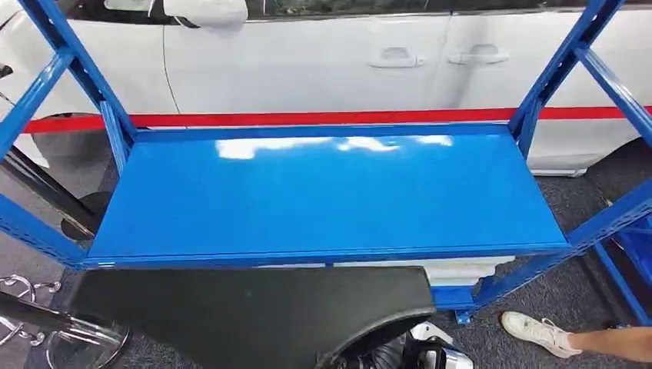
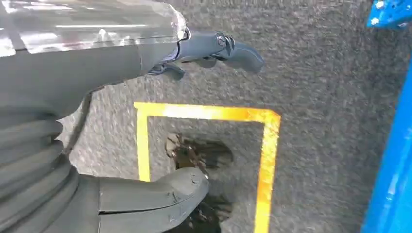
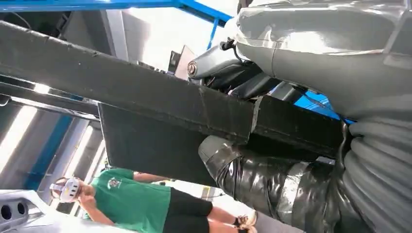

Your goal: Take the parts from the cabinet and place them on the table.

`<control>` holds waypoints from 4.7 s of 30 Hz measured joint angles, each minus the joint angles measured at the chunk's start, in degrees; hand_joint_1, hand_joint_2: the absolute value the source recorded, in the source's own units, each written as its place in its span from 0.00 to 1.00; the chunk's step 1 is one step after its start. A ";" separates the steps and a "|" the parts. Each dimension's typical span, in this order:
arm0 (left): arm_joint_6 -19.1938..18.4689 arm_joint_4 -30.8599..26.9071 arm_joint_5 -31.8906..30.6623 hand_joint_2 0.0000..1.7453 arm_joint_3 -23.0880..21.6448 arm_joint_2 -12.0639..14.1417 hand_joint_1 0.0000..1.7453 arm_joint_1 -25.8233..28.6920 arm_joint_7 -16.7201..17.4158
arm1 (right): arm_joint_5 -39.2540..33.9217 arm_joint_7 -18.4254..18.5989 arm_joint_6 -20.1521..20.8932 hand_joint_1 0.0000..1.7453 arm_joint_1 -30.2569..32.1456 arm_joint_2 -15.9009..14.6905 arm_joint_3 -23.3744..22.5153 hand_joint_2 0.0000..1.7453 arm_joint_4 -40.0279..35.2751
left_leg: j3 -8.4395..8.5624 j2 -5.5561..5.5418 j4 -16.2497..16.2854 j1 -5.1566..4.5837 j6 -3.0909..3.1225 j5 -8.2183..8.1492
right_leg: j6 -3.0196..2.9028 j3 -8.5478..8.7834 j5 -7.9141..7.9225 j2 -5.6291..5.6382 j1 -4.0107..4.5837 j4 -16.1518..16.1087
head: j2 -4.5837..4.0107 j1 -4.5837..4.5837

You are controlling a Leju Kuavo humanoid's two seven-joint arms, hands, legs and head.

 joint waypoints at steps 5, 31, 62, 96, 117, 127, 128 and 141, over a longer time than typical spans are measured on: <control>-0.81 0.00 -1.35 1.00 0.00 0.00 0.00 -0.19 -0.61 | 1.48 -0.70 -0.92 1.00 -0.83 -0.22 -0.02 1.00 -1.29 | -1.50 -0.03 0.30 -0.27 -1.11 1.24 | -0.96 13.44 5.52 0.11 0.39 -19.46 | 0.00 0.00; 5.94 0.09 -4.20 1.00 2.43 -0.92 0.00 0.21 18.51 | 3.04 0.94 -4.70 1.00 -0.61 -4.28 -0.55 1.00 -4.85 | 0.38 0.41 -1.25 -0.17 -0.19 0.57 | -0.10 1.67 0.94 -0.15 0.08 -0.78 | 0.00 0.00; 4.57 0.09 -6.25 1.00 3.82 0.28 0.00 -0.10 16.68 | 4.20 0.85 -6.01 1.00 -0.51 -5.73 -1.36 1.00 -7.47 | -0.91 0.71 0.03 -0.50 -0.07 0.48 | -0.19 2.07 2.47 -0.16 -0.01 0.09 | 0.00 0.00; 3.67 0.09 -7.82 1.00 5.64 2.62 0.00 -0.09 16.20 | 11.85 -0.85 -13.14 1.00 -1.45 -6.54 -0.55 1.00 -10.14 | -2.50 0.50 1.02 -0.70 -0.77 1.10 | -1.58 12.61 5.41 -0.24 0.30 -14.54 | 0.00 -0.07; 5.84 0.09 -10.40 1.00 5.75 2.08 0.00 -0.16 15.72 | 9.16 -1.18 -9.88 1.00 -2.10 -8.63 -0.17 1.00 -10.58 | 1.81 -1.45 -0.70 0.27 -1.13 -1.04 | -1.36 8.86 7.43 4.00 0.54 -17.42 | 0.00 -0.09; 6.25 0.09 -10.93 1.00 6.64 2.10 0.00 -0.15 16.59 | 10.38 0.07 -12.50 1.00 -2.36 -8.31 -0.02 1.00 -10.71 | 1.52 4.48 -0.20 -0.41 -1.29 -1.19 | -1.30 10.75 6.61 -4.81 0.78 -18.53 | 0.00 0.00; 6.40 0.09 -10.93 1.00 6.69 2.12 0.00 -0.07 16.55 | 10.45 -0.11 -12.74 1.00 -2.22 -8.31 -0.02 1.00 -10.86 | 1.41 4.60 -0.01 -0.48 -1.69 -1.21 | -1.98 10.52 7.17 -3.65 0.74 -18.48 | 0.00 -0.02; 7.04 0.09 -11.26 1.00 8.17 3.98 0.00 0.30 14.34 | 11.06 -3.98 -13.03 1.00 -0.12 -8.28 -0.02 1.00 -11.58 | 0.07 -1.89 4.62 -0.36 -2.11 -2.31 | -4.14 9.15 8.60 4.53 0.93 -18.25 | 0.00 0.00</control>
